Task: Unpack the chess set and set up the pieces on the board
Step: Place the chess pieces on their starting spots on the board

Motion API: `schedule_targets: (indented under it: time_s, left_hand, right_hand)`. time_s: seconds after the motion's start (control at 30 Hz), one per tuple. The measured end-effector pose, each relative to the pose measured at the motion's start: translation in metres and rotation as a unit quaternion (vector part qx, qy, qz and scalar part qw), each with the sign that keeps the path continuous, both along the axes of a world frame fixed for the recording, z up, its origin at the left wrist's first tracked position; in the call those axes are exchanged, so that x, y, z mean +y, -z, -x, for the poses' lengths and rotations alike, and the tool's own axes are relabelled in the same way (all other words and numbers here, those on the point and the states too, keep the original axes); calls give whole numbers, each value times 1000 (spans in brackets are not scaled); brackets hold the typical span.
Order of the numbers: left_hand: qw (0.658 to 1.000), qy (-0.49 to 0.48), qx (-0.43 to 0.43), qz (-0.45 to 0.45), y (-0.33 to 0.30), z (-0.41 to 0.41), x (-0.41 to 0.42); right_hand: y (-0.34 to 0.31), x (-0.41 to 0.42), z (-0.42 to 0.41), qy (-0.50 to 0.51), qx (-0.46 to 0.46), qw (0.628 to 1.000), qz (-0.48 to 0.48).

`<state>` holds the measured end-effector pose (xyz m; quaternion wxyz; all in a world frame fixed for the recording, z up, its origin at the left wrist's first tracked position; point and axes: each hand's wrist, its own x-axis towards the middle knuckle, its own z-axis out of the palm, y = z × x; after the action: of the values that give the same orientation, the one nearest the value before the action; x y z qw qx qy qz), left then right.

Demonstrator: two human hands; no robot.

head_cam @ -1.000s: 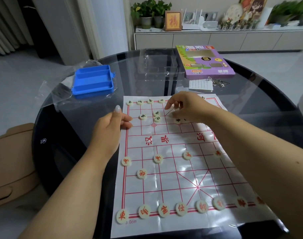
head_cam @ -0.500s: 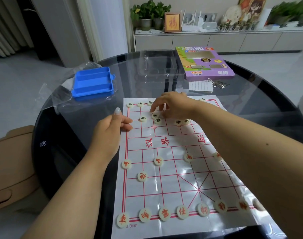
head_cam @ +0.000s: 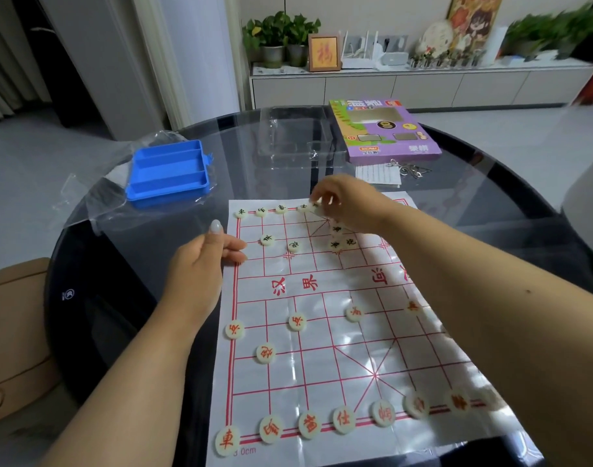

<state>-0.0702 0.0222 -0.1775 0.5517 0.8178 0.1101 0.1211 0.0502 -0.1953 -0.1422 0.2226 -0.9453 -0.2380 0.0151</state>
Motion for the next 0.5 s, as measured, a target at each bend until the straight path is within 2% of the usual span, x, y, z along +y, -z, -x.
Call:
schedule_targets:
  time_s: [0.07,0.13,0.2,0.5]
  left_hand:
    - [1000,-1,1,-4,0,0,-1]
    - [1000,-2,1,-9,-1,1,-1]
    - [1000,-4,0,-16,-1,1,-1]
    - [1000,-5,0,-24,1,1,-2]
  right_hand:
    - [-2,-21,-5,94,14,994,-54]
    - [0,-45,-11,191,61,972,-121]
    - [3,-68,-18,261,76,952,-144]
    - [4,-95,-22,344,127,926,-93]
